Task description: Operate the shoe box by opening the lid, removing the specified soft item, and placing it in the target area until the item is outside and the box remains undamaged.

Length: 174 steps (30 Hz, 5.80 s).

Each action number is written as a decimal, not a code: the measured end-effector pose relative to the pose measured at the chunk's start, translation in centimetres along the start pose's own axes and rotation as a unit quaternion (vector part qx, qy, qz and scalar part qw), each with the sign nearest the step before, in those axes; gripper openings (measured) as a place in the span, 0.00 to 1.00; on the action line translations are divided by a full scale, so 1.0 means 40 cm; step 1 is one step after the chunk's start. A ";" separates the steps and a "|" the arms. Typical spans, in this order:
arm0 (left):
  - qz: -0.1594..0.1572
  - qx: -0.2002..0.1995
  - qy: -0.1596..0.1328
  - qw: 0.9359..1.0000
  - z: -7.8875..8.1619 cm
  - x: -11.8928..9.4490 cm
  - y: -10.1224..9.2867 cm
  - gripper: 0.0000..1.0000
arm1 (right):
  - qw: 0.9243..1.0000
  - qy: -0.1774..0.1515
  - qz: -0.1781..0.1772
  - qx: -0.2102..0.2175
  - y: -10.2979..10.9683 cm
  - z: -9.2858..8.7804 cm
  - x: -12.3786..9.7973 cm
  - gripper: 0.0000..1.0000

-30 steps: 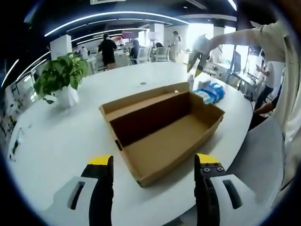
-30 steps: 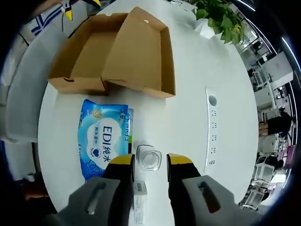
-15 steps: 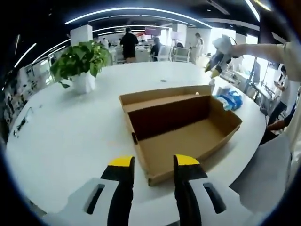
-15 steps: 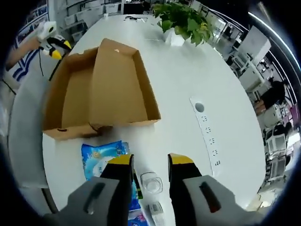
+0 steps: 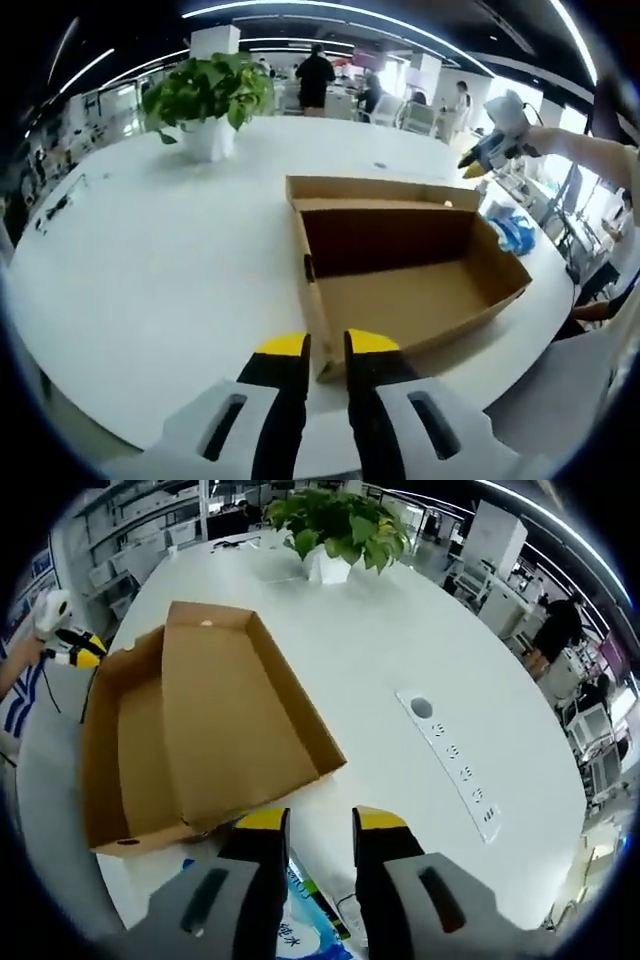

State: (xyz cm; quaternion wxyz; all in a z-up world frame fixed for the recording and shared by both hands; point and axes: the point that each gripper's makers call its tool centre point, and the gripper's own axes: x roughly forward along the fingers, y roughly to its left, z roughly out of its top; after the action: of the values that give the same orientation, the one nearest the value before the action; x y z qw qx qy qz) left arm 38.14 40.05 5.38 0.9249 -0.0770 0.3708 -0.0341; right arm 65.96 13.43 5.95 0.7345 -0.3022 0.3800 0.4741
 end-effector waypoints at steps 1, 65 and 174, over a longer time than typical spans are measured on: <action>0.001 -0.008 0.003 1.000 -0.003 0.002 0.002 0.07 | 1.000 -0.002 -0.005 0.013 -0.002 0.003 0.008 0.23; -0.003 -0.041 -0.009 0.999 -0.031 0.015 0.000 0.02 | 0.959 -0.006 -0.050 0.280 0.032 -0.015 0.104 0.05; 0.002 0.019 -0.073 0.997 0.089 -0.033 0.018 0.17 | 0.924 -0.312 -0.102 0.195 0.326 -0.012 -0.261 0.05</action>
State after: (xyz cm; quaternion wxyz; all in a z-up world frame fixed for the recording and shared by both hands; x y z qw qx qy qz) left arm 39.65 41.33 8.68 0.9508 -0.0612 0.3020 -0.0337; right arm 51.03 12.95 13.41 0.9048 -0.0274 0.1837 0.3832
